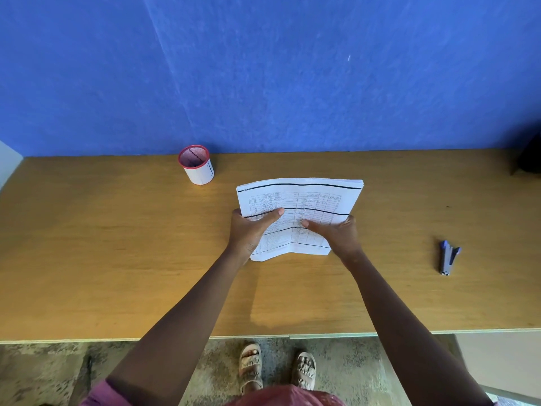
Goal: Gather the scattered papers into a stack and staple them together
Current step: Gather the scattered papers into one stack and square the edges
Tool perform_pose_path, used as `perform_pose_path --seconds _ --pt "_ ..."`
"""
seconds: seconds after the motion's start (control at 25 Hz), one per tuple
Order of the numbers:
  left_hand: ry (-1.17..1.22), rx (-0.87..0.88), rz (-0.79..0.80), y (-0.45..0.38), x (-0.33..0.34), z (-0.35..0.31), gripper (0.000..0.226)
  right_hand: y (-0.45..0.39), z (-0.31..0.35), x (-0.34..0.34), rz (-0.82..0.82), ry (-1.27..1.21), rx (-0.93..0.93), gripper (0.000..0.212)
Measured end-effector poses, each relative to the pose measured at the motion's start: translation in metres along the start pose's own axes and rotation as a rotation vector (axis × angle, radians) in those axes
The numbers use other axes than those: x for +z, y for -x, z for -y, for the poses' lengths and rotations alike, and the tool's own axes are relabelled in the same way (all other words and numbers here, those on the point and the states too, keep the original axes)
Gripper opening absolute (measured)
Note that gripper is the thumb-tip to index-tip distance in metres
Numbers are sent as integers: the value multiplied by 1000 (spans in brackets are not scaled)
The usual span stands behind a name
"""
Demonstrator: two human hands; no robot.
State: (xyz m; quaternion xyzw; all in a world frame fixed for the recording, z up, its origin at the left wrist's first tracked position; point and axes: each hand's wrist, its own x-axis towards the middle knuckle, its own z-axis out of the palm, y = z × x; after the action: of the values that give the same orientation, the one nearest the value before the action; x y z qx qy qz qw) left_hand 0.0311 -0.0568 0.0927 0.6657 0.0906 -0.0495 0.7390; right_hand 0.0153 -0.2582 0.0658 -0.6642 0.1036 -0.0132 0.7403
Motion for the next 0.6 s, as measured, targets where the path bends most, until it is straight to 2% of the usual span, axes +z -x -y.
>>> perform_pose_path --seconds 0.28,0.4,0.6 --pt "-35 -3 -7 -5 5 -1 29 -5 -3 -6 -12 65 48 40" --pt "-131 -30 -4 -16 8 -5 29 -9 -2 -13 4 128 108 40" --pt "-225 -281 77 -28 13 18 24 -18 -25 -28 -3 336 301 49"
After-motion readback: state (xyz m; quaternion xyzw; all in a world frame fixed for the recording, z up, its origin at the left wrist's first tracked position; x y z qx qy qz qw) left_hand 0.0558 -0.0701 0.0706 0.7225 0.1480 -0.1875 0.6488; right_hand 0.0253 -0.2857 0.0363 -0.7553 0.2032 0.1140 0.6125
